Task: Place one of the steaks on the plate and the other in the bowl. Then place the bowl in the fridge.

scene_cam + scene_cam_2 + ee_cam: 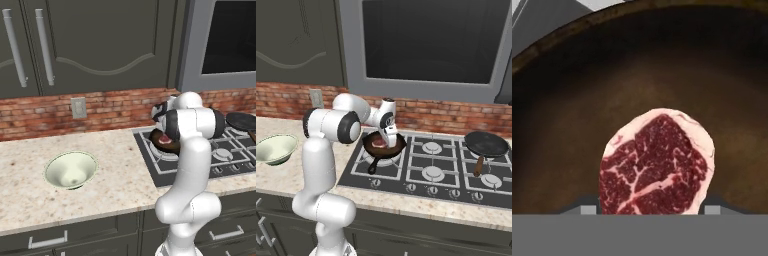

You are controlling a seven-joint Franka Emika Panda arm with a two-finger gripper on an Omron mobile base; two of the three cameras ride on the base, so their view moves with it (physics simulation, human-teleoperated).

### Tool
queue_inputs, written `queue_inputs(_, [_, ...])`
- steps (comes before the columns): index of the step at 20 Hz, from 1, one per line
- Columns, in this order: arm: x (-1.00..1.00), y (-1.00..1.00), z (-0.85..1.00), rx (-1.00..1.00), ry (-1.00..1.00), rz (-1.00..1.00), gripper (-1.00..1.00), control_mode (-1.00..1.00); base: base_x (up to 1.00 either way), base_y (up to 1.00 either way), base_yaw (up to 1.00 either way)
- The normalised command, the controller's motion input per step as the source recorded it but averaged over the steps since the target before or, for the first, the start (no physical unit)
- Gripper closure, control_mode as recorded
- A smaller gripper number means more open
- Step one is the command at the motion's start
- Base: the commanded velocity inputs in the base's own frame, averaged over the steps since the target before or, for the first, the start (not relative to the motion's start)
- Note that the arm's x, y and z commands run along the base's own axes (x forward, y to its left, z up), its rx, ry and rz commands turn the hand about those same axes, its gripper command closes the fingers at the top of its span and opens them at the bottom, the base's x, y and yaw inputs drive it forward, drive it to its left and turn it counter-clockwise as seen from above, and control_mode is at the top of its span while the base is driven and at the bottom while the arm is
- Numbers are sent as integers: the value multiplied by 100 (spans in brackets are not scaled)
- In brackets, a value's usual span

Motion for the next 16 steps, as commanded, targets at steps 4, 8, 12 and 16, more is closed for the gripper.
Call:
queue_inputs(4, [-1, 0, 0, -8, -12, 0, 100, -100, 0, 0, 0])
queue_inputs(8, [-1, 0, 7, -10, -3, 0, 100, -100, 0, 0, 0])
queue_inputs(12, [0, 0, 1, -11, 0, 0, 100, -100, 0, 0, 0])
queue_inputs(16, [0, 0, 4, -11, 0, 0, 100, -100, 0, 0, 0])
